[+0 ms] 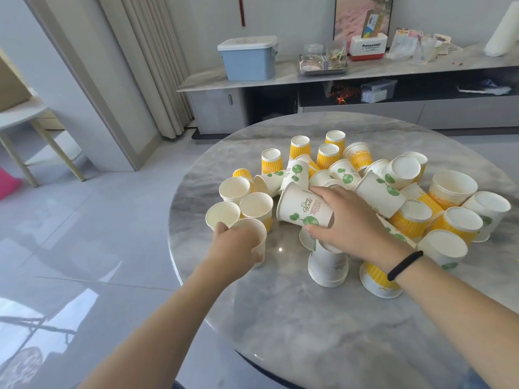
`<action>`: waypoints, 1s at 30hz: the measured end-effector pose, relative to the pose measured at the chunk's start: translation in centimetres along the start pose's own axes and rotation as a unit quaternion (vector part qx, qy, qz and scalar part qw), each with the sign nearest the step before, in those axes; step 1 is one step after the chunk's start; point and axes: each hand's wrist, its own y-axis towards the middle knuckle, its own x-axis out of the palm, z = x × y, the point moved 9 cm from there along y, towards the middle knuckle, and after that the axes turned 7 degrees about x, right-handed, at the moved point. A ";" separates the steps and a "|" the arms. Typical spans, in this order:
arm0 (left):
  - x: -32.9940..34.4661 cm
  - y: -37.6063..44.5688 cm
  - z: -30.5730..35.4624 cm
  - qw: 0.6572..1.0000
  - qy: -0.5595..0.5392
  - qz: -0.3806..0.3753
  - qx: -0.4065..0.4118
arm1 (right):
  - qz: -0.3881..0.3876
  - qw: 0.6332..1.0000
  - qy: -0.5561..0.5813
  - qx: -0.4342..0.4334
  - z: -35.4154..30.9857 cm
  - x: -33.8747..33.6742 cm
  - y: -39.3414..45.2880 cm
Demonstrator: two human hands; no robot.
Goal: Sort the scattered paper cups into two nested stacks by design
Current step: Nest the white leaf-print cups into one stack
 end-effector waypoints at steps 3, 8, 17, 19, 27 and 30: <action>-1.3 0.2 -0.5 0.993 -0.107 0.033 -0.027 | 0.012 1.000 -0.002 -0.006 -0.3 -0.6 -0.2; -5.0 0.7 -1.8 0.912 -0.378 0.154 -0.051 | 0.002 0.999 0.044 -0.001 0.1 -2.9 0.1; -3.1 3.4 2.4 0.808 -0.586 0.053 0.017 | -0.065 0.990 0.122 -0.018 0.3 -0.8 0.4; -2.9 3.7 3.7 0.811 -0.583 0.034 0.043 | -0.054 0.992 0.114 -0.018 0.6 -1.0 0.5; -3.5 3.8 6.2 0.822 -0.559 0.052 0.096 | 0.010 0.974 0.222 0.032 3.2 -6.1 0.1; -3.7 3.0 7.6 0.852 -0.506 0.074 0.111 | 0.051 0.966 0.250 0.053 4.0 -7.4 -0.9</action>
